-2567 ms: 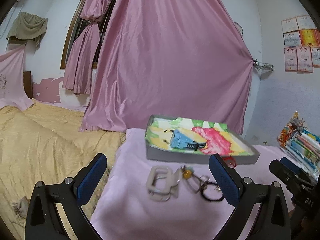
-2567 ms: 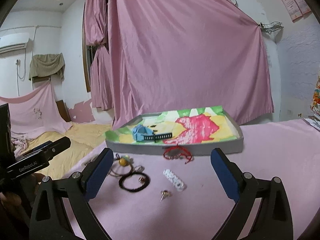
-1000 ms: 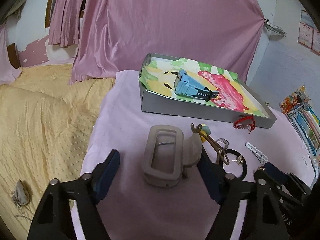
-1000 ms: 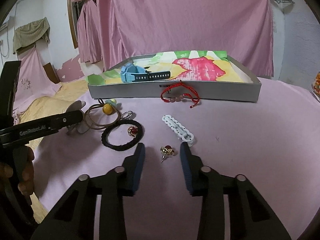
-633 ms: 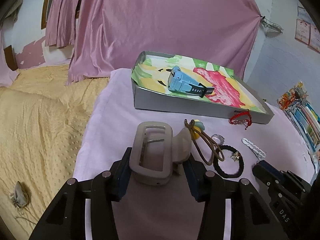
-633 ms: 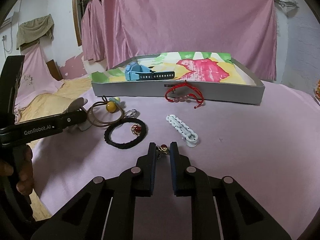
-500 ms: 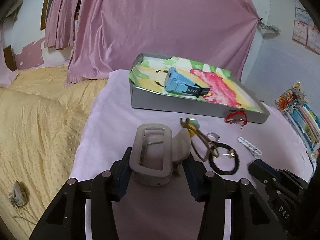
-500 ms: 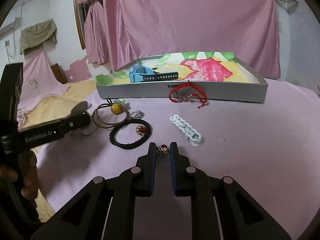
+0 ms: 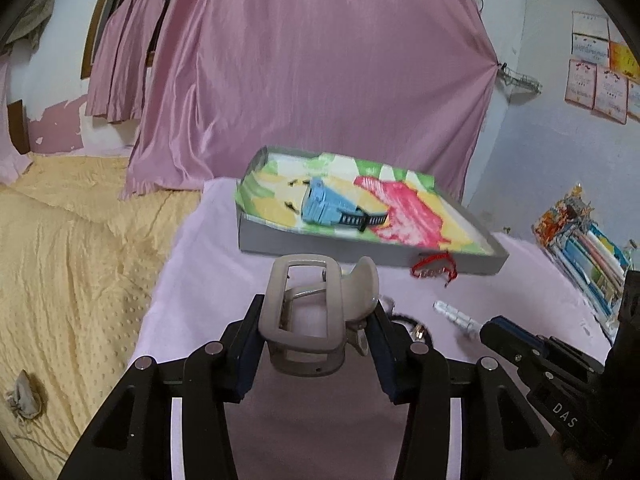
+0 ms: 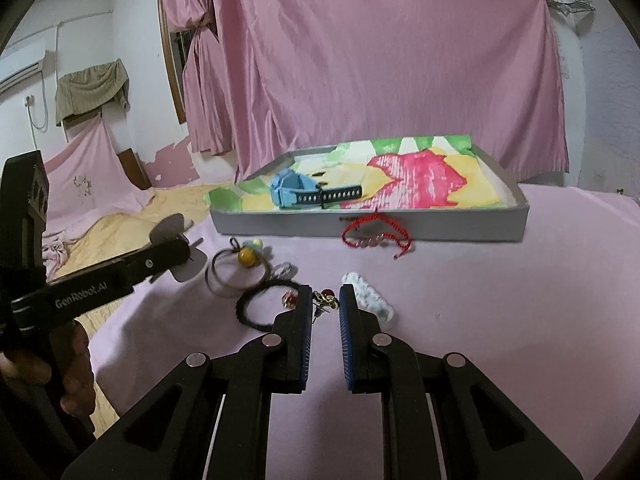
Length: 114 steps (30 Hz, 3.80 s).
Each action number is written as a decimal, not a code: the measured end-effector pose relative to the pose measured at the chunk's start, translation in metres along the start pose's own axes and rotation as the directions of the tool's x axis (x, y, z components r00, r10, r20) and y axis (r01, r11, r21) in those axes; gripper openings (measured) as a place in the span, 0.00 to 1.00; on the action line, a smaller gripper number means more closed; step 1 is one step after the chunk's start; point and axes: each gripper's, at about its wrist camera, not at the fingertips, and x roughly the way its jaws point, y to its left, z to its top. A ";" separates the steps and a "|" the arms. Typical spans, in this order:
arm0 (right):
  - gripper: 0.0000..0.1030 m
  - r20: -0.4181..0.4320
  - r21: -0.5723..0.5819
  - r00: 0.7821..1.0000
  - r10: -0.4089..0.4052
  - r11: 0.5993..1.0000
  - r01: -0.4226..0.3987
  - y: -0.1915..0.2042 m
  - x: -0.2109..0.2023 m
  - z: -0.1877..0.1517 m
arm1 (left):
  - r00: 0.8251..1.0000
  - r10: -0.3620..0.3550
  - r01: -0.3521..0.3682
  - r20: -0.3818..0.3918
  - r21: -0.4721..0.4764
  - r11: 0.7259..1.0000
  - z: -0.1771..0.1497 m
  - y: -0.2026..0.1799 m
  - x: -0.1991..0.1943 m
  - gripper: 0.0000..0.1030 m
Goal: Organize jewelry
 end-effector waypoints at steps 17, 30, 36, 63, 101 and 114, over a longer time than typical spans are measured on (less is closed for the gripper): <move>0.12 -0.005 0.025 1.000 -0.023 0.999 0.023 -0.060 0.040 0.074 | 0.995 -0.099 0.098 0.033 0.024 0.995 0.066 -0.039 0.050 0.44; 0.12 -0.133 0.026 0.991 -0.017 0.999 0.020 -0.088 0.106 0.094 | 0.984 -0.108 0.113 -0.143 0.028 0.993 0.075 -0.057 0.123 0.44; 0.12 -0.189 0.047 0.982 -0.005 0.999 0.014 -0.093 0.122 0.093 | 0.975 -0.098 0.110 -0.197 0.050 0.993 0.072 -0.065 0.138 0.44; 0.41 -0.159 0.072 0.986 -0.058 0.995 0.071 -0.094 0.105 0.089 | 0.981 -0.093 0.092 -0.171 -0.013 0.996 0.068 -0.049 0.121 0.73; 0.94 0.232 -0.036 0.966 -0.110 0.992 0.122 -0.018 -0.047 0.013 | 0.974 0.039 -0.051 0.223 0.049 0.997 -0.007 -0.010 -0.030 0.99; 0.94 0.119 -0.053 0.984 -0.133 0.989 0.140 -0.021 -0.030 0.004 | 0.996 0.030 -0.040 0.089 0.117 0.992 -0.017 -0.008 -0.016 0.99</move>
